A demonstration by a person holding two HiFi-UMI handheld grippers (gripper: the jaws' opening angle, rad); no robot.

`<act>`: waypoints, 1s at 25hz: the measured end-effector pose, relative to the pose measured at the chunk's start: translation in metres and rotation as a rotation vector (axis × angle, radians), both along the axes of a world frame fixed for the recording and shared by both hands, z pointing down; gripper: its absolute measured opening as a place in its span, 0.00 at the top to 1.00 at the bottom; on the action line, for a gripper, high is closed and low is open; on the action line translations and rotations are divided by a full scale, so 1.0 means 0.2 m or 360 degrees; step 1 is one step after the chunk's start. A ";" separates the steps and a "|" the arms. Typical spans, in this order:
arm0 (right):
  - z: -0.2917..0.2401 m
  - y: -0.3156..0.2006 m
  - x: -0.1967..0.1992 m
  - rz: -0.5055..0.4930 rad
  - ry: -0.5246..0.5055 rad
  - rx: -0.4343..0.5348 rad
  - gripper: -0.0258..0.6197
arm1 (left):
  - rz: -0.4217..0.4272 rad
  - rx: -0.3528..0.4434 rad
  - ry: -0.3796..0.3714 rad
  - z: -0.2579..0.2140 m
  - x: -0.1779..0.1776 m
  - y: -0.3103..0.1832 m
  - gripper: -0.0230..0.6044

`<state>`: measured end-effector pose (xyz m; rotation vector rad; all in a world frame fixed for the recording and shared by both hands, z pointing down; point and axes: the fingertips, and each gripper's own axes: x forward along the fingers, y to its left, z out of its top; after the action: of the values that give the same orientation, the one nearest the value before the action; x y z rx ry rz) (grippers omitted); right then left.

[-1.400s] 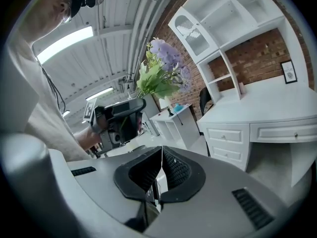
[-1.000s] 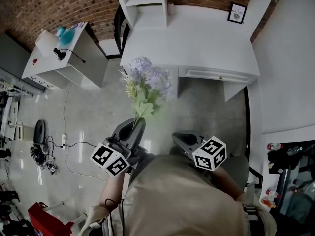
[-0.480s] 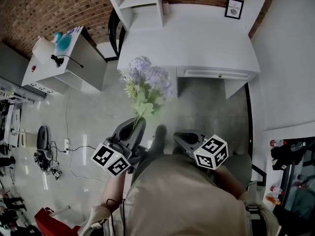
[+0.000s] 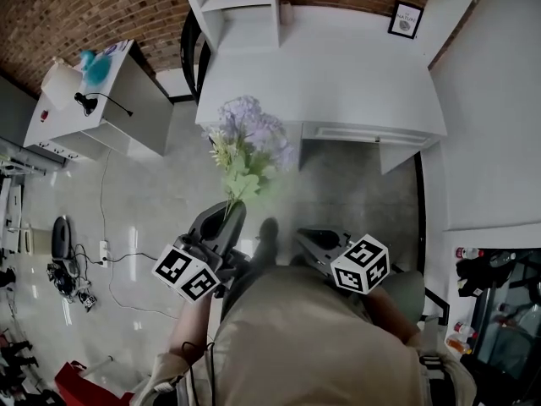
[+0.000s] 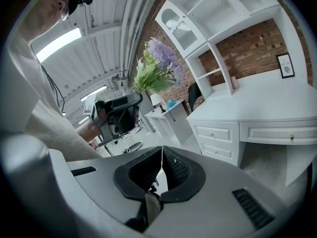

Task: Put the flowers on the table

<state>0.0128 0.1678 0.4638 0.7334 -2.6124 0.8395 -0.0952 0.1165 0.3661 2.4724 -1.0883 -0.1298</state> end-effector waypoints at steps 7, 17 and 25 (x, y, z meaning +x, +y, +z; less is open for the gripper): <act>-0.03 -0.19 -0.08 0.0053 0.0043 0.0054 0.93 | -0.0037 0.0012 0.0016 0.02 -0.14 -0.19 0.94; -0.06 -0.43 -0.13 0.0203 0.0149 0.0046 0.93 | -0.0022 0.0007 0.0087 0.00 -0.33 -0.50 0.94; -0.08 -0.55 -0.15 0.0265 0.0222 0.0066 0.93 | 0.0046 0.0007 0.0055 0.05 -0.32 -0.65 0.94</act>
<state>-0.0173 0.0576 0.4486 0.9948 -2.4774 0.7514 -0.1600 -0.0131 0.3755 2.4798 -1.0384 -0.1654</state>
